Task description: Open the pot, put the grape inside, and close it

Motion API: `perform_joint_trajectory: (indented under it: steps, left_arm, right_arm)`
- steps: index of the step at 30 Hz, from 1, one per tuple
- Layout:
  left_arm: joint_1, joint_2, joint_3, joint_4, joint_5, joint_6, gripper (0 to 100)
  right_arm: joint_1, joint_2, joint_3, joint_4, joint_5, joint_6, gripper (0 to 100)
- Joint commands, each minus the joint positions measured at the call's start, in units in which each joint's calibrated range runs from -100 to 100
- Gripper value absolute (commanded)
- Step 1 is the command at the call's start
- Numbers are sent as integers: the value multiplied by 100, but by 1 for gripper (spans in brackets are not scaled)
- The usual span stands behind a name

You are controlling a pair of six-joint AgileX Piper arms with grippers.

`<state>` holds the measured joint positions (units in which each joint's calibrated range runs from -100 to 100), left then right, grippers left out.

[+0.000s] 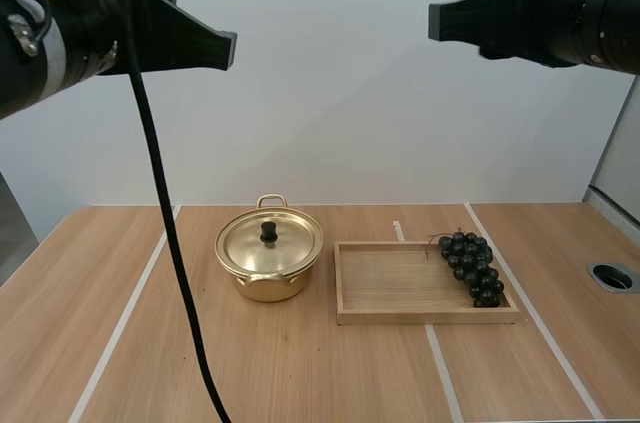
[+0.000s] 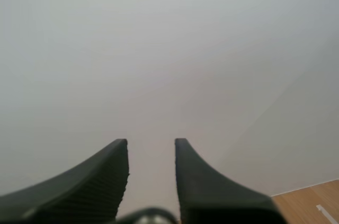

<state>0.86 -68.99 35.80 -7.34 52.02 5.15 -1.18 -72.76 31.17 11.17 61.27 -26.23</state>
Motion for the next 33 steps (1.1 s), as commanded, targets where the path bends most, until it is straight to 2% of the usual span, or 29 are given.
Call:
perform_joint_trajectory:
  steps: [1,13,20,28,33]
  left_arm:
    - [5,23,-45,-59,-24,160,100]
    - [5,334,-45,-221,644,762,100]
    - [5,1538,-45,-1103,1750,1597,100]
    - [5,2983,-45,-1154,1884,1813,100]
    - [-2,3689,-45,-1514,1831,1919,100]
  right_arm:
    - [-19,-11,-44,-48,160,-180,100]
    - [-19,323,-44,-59,791,-137,100]
    - [-19,951,-44,-254,934,-137,100]
    - [-19,1714,-44,-531,934,-62,100]
    - [-19,2219,-44,-552,866,-62,100]
